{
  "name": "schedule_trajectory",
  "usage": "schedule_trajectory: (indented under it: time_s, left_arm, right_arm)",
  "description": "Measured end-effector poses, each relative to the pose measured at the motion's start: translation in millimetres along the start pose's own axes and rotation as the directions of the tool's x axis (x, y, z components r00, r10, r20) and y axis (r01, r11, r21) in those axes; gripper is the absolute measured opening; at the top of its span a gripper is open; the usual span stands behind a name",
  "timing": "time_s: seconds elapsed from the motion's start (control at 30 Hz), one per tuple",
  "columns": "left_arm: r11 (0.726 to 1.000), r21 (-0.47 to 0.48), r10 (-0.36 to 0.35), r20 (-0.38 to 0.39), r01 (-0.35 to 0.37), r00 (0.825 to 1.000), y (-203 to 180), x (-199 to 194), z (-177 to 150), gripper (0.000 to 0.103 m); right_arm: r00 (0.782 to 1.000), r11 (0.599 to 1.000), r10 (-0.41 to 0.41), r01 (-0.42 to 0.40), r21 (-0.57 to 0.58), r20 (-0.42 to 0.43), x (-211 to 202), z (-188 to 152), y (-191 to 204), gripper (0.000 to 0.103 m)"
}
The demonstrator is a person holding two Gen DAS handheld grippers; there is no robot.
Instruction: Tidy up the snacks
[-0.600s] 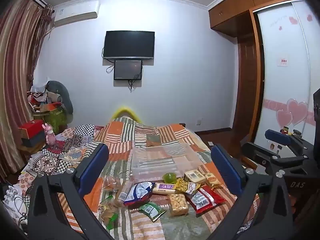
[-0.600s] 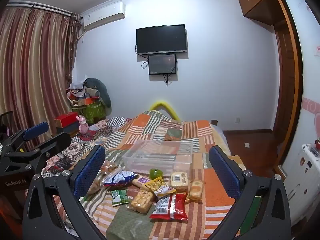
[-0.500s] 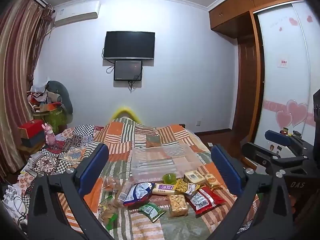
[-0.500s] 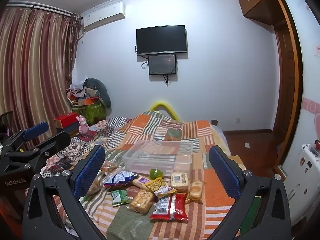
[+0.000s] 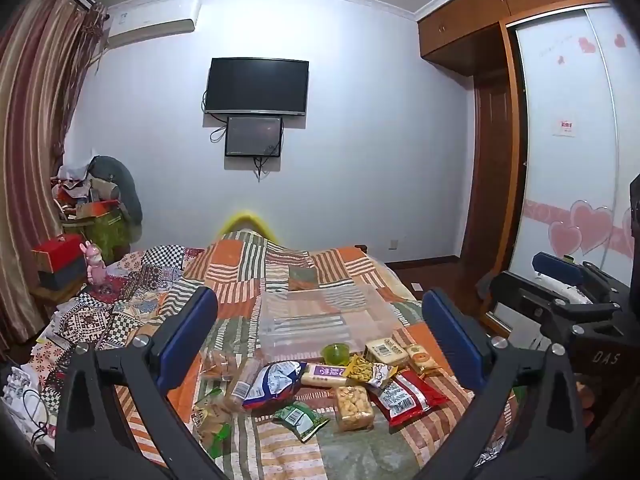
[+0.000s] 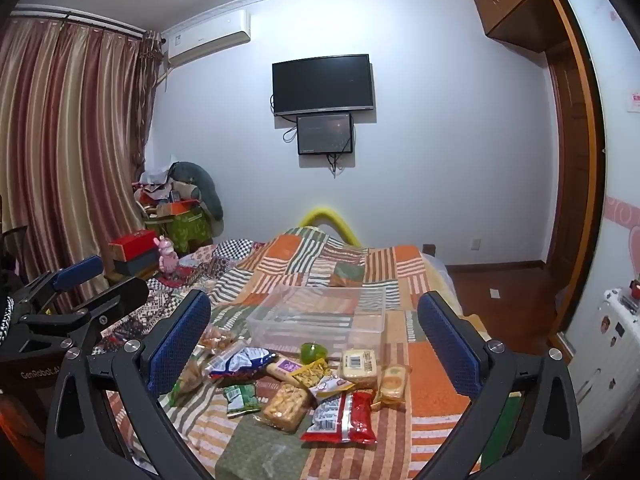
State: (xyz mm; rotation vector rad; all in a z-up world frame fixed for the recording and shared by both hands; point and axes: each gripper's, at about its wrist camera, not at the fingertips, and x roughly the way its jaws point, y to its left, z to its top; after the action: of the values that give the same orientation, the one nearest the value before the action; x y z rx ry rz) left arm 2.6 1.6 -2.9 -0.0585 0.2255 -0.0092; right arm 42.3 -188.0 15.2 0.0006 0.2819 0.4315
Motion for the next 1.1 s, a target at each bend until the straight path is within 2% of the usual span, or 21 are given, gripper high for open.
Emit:
schedule_trajectory:
  time_s: [1.1]
  left_arm:
    - [1.000, -0.012, -0.013, -0.007, 0.013, 1.000, 1.0, 2.5, 1.2, 0.103]
  right_arm:
    - [1.000, 1.000, 0.001, -0.001, 0.004, 0.021, -4.3, 4.6, -2.2, 0.103]
